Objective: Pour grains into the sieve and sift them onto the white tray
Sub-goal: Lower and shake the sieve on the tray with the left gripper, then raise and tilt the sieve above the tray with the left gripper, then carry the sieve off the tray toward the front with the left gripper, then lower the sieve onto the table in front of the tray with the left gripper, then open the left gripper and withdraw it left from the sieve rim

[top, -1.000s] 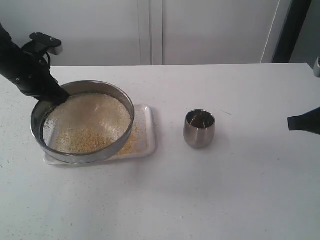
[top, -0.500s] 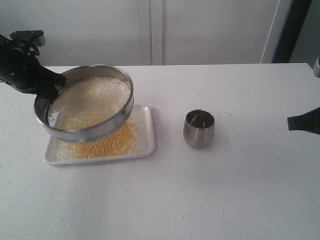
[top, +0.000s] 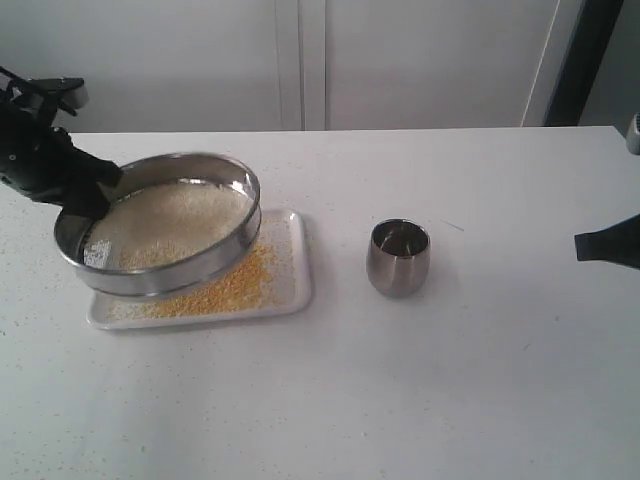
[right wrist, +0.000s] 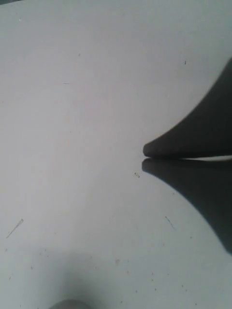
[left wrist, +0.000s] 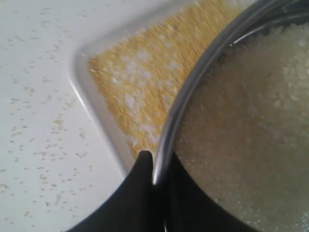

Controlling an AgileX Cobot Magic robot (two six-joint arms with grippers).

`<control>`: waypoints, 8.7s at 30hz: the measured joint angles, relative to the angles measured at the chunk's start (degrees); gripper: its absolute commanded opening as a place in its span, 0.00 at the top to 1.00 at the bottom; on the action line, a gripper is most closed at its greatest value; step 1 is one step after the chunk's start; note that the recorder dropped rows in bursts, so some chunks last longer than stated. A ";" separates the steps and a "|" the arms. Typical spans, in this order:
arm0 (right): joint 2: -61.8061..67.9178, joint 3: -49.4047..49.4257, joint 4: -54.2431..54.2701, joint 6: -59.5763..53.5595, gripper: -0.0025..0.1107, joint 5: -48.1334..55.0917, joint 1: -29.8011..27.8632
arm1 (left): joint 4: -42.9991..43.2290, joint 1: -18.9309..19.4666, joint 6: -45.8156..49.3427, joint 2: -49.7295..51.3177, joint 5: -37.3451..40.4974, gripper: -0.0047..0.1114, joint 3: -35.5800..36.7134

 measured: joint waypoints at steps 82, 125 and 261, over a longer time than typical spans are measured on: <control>0.00 0.00 0.00 1.07 0.98 0.00 0.00 | -7.40 -1.26 7.40 -10.16 -26.20 0.96 10.13; -0.07 0.00 0.00 1.07 0.98 0.11 0.00 | 11.19 -4.59 -9.47 -14.52 1.66 0.96 11.98; -0.07 0.00 0.00 1.19 0.98 0.11 0.00 | 5.25 -14.67 0.48 -30.47 -9.34 0.96 36.16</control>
